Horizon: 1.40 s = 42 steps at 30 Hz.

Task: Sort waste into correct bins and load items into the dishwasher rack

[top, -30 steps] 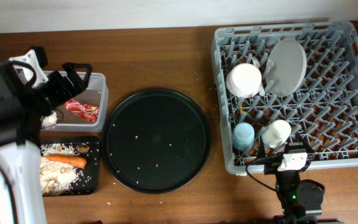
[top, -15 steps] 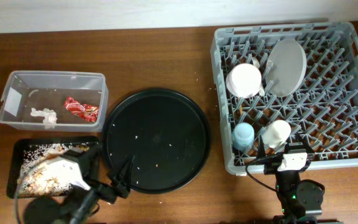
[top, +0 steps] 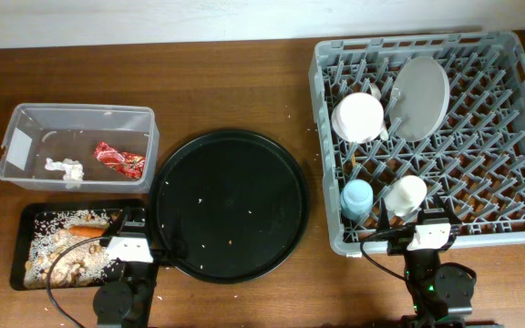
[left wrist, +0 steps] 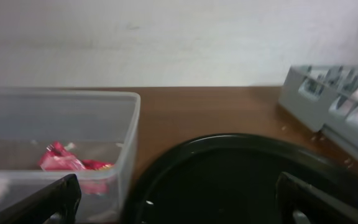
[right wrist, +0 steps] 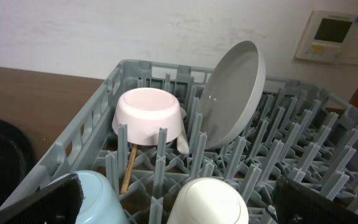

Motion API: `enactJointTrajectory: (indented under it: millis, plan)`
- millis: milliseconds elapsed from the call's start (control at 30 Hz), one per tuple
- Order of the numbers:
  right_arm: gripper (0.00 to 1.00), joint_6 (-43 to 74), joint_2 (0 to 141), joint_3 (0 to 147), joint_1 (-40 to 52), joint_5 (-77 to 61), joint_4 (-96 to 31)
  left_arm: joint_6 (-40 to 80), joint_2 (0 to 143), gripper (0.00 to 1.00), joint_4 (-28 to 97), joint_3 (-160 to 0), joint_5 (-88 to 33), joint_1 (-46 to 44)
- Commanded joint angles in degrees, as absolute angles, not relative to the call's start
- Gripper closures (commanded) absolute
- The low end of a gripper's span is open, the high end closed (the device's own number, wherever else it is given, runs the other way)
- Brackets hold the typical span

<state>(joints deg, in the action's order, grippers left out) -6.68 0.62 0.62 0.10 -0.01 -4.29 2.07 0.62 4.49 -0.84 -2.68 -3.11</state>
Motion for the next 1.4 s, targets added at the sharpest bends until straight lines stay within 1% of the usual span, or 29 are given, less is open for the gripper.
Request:
enactJointTrajectory:
  millis: [0,133,233,1367]
  plan:
    - [0.01,-7.05,0.25,0.32,0.36,0.30,-4.58,-9.32,0.27,0.01,4.73,-0.47,-1.23,-3.38]
    - [0.02,-7.05,0.25,0.32,0.36,0.30,-4.58,-9.32,0.27,0.01,4.78,-0.47,0.25,-3.14]
    - [0.01,-7.05,0.25,0.32,0.36,0.32,-4.58,-9.32,0.27,0.01,4.78,-0.47,0.25,0.25]
    - [0.01,-7.05,0.25,0.32,0.36,0.30,-4.58,-9.32,0.30,0.01,4.78,-0.49,0.25,0.30]
